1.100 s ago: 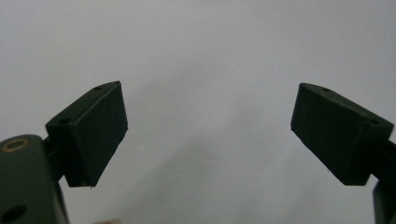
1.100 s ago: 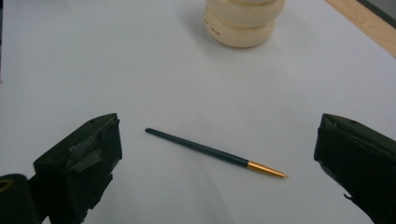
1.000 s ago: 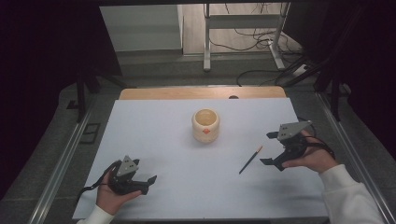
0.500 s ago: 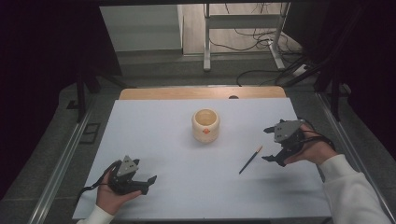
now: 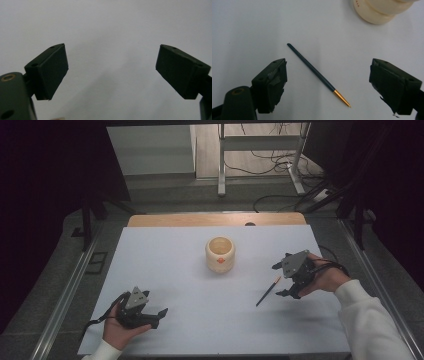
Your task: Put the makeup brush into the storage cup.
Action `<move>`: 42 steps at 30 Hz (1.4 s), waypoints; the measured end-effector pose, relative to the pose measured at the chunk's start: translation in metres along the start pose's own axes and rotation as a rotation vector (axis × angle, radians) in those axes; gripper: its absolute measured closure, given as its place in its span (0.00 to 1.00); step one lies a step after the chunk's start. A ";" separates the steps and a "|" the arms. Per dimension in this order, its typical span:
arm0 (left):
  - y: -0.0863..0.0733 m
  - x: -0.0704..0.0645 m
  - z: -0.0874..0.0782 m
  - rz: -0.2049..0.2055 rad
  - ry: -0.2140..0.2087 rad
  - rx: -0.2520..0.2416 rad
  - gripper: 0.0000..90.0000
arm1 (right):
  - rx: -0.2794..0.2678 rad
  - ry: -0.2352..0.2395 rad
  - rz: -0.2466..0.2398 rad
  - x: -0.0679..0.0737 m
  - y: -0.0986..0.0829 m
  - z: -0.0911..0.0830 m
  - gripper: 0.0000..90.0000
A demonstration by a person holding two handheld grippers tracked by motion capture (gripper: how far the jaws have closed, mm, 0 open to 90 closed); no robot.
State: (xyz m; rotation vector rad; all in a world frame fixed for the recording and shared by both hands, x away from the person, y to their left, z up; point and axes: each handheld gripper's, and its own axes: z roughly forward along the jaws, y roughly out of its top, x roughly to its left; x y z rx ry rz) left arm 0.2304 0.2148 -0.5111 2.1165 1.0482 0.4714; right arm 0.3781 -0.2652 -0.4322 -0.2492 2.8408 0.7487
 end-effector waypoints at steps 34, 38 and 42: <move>0.000 -0.001 0.002 0.008 -0.016 0.012 0.13 | 0.128 0.080 -0.088 -0.007 0.004 0.027 0.14; 0.000 -0.001 0.002 0.007 -0.015 0.011 0.13 | 0.138 0.092 -0.114 -0.011 0.007 0.030 0.14; 0.000 -0.001 0.002 0.009 -0.016 0.012 0.13 | 0.164 0.104 -0.127 -0.014 0.006 0.035 0.15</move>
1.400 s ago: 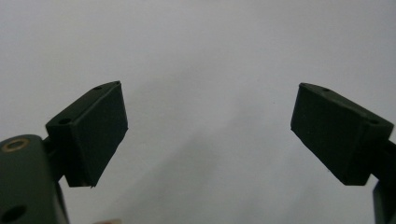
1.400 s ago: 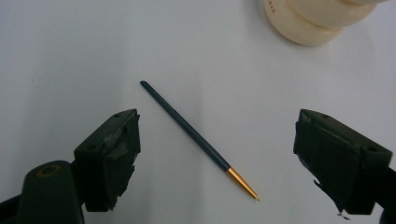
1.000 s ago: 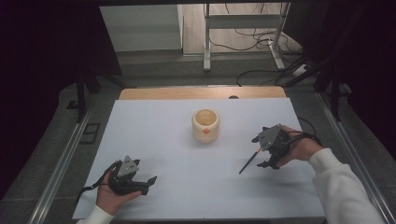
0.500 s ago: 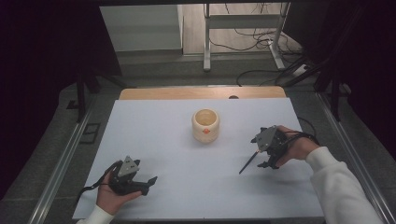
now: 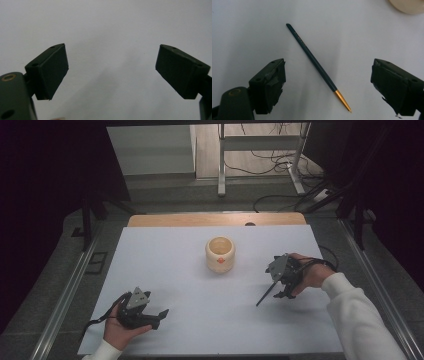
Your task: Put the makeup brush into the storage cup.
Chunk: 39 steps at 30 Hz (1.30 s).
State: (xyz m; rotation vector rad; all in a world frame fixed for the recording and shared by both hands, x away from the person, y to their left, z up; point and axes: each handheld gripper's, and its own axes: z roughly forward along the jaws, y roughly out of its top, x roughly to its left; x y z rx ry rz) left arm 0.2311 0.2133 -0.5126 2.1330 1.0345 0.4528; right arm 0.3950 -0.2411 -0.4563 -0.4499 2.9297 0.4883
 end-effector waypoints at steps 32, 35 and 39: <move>0.000 0.000 0.000 0.005 -0.002 0.007 0.14 | 0.027 0.037 0.032 -0.010 -0.016 0.028 0.32; 0.000 0.000 0.000 0.004 -0.003 0.005 0.14 | 0.023 0.038 0.042 -0.011 -0.018 0.028 0.33; 0.000 0.000 0.000 0.006 -0.004 0.007 0.14 | 0.021 0.047 0.044 -0.012 -0.019 0.029 0.35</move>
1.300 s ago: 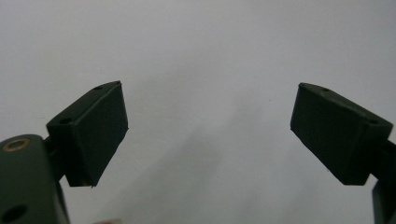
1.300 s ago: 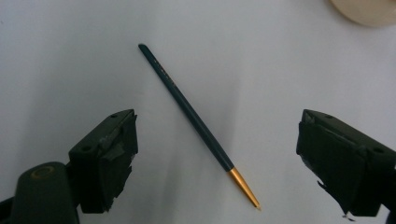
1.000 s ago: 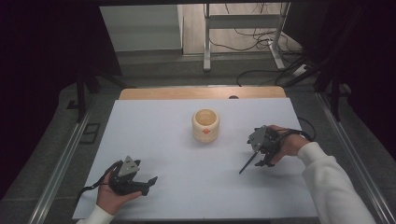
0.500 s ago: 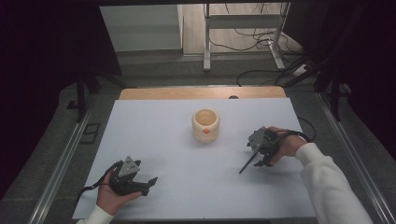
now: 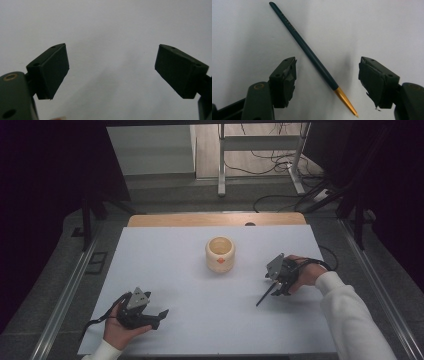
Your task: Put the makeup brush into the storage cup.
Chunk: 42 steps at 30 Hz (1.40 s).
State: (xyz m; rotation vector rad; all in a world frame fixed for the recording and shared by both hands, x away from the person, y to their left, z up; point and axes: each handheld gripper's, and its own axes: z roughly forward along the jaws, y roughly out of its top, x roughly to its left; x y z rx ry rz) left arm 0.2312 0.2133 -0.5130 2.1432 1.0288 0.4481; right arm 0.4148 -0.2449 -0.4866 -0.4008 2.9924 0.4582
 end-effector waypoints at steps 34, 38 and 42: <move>0.000 0.000 -0.001 -0.001 0.003 0.000 0.14 | 0.025 0.132 -0.013 -0.014 -0.001 0.006 0.85; 0.000 0.000 -0.001 0.000 0.003 0.000 0.14 | 0.039 0.141 -0.019 -0.013 0.001 0.006 0.91; 0.000 0.000 -0.001 0.000 0.003 0.000 0.14 | 0.039 0.133 -0.046 -0.011 0.002 0.006 0.93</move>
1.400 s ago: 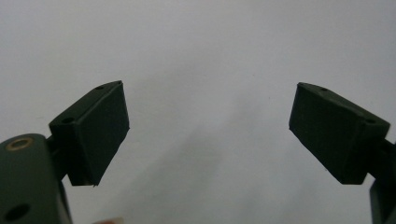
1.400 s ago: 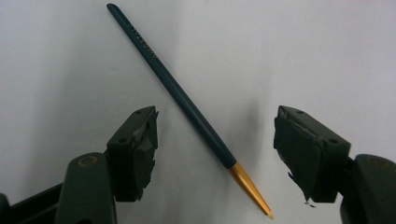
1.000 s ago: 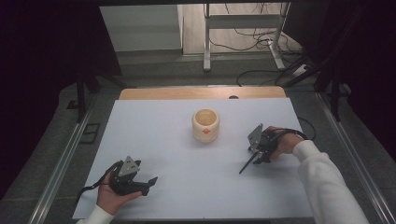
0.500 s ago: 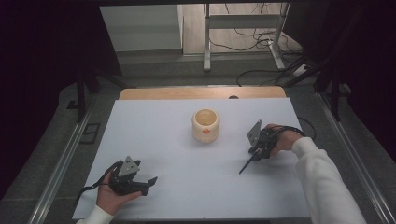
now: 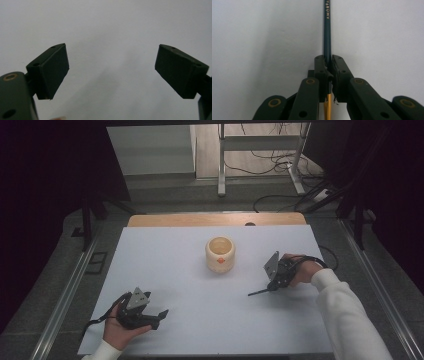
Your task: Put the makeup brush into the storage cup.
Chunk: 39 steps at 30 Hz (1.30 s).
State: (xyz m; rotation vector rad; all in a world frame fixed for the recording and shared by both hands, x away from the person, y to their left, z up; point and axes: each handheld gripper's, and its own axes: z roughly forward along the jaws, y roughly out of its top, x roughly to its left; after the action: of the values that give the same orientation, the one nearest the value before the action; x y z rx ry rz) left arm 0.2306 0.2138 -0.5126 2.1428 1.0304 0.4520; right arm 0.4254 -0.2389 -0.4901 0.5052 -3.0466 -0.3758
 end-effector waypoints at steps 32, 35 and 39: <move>0.001 0.000 0.001 -0.002 -0.005 -0.002 0.15 | -0.065 -0.079 0.083 0.020 0.019 -0.019 0.93; 0.001 0.000 0.001 -0.004 -0.006 -0.003 0.15 | -0.081 -0.086 0.097 0.021 0.022 -0.020 0.93; 0.001 0.000 0.001 -0.004 -0.007 -0.003 0.15 | -0.093 -0.098 0.122 0.022 0.025 -0.022 0.93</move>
State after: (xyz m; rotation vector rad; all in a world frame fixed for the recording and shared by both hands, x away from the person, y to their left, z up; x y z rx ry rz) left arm 0.2318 0.2129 -0.5127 2.1373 1.0299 0.4439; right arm 0.3987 -0.2283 -0.4630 0.3040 -3.1142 -0.5494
